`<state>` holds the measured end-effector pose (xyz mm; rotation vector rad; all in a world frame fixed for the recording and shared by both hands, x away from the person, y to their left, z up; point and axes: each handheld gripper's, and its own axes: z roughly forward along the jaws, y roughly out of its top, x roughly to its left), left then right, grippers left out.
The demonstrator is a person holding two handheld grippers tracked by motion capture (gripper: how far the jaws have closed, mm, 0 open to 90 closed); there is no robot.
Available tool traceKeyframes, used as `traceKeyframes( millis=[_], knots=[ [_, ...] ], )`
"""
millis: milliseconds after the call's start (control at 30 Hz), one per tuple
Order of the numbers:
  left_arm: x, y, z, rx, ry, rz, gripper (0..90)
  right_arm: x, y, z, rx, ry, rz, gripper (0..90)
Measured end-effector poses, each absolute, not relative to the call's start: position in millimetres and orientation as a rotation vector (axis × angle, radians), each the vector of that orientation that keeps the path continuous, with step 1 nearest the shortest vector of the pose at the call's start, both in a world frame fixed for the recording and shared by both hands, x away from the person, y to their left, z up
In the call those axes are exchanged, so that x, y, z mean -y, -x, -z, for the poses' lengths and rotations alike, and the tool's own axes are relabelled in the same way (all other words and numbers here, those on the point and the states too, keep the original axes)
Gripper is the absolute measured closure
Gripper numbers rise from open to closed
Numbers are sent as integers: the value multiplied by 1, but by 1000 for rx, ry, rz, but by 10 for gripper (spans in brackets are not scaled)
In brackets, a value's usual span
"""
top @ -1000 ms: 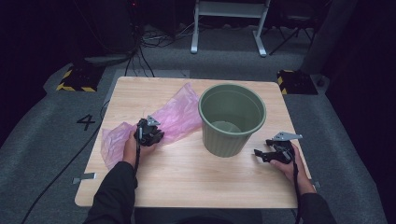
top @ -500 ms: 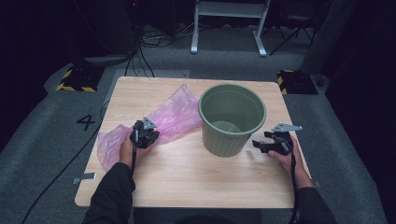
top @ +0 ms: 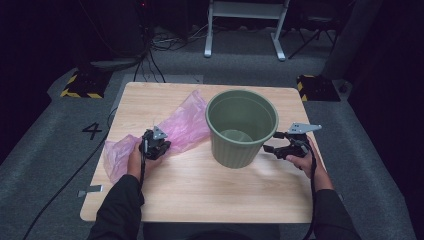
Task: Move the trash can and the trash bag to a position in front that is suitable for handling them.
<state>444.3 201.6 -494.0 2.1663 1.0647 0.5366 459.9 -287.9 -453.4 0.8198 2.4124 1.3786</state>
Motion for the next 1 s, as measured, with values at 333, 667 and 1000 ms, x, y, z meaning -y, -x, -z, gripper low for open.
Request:
traceKeyframes(
  millis=[333,667,1000],
  knots=[
    [-200,-444,493,-1052,-2170,-535,898,260,-445,446,-2503,-621,-1438,153],
    [-203,-442,489,-1045,-2130,-569,900,272,-435,465,-2492,-744,-1308,209],
    [-208,-441,483,-1042,-2068,-595,900,307,-440,494,-2434,-1088,-1102,188]
  ],
)
